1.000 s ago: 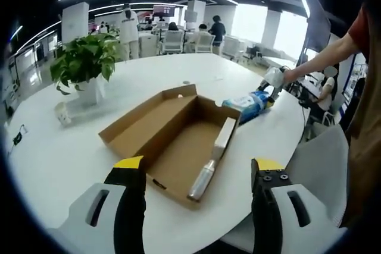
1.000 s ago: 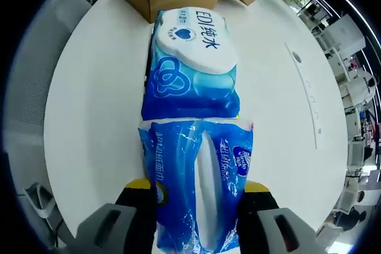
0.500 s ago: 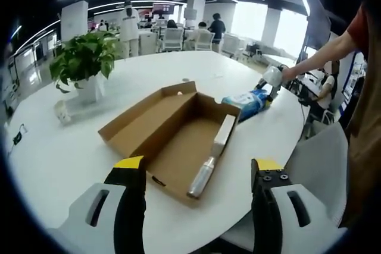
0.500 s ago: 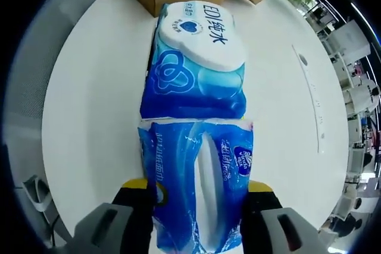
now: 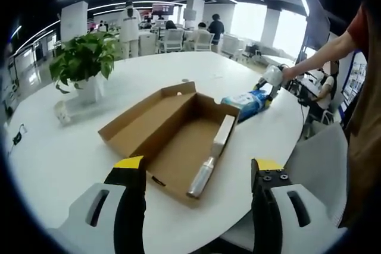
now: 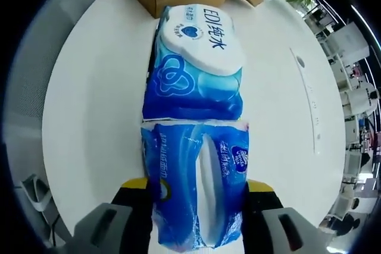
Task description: Operate the shoe box by opening the lid, removing the specified soft item, and placing it in the target area until the item is outside and the box remains undamaged.
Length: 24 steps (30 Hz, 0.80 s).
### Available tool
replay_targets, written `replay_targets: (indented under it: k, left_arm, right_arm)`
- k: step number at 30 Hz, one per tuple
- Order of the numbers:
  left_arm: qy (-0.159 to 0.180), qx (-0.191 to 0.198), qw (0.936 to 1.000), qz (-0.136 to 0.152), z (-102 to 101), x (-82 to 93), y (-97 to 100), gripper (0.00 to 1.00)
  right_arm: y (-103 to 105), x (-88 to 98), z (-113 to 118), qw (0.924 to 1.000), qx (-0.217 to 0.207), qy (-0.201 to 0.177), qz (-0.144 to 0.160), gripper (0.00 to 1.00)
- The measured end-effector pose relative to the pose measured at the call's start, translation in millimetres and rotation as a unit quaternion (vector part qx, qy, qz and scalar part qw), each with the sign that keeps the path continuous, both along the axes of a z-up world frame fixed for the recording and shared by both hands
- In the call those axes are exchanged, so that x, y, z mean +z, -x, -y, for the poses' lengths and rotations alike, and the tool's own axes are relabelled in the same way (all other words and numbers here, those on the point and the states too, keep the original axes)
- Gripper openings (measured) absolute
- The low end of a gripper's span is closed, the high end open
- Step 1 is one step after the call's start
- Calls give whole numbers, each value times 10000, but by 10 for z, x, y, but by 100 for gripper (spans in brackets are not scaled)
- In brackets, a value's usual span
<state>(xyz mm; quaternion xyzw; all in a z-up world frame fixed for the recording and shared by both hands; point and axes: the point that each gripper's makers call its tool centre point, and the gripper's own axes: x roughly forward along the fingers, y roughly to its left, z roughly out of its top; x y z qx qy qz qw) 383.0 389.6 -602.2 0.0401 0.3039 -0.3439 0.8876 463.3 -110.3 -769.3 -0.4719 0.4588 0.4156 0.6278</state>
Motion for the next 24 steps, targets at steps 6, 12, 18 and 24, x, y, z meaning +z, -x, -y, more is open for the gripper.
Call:
replay_targets:
  k: [6,12,18,24]
  left_arm:
    - [97,16,9999,59,15,33,-13,72]
    - [166,-14,9998,95,45,33,-9,72]
    - [241,-42,9996,138,51,46,0,72]
    - [296,-79,9994,180,45,60,12,72]
  right_arm:
    - [16,118,14,9999,-83,-28,67,56]
    - [58,244,21,9995,-285,-95,127,56]
    - [120,356,67,9988,-441,-139,179,56]
    - [130,501,69,9962,-741,-335,327,56]
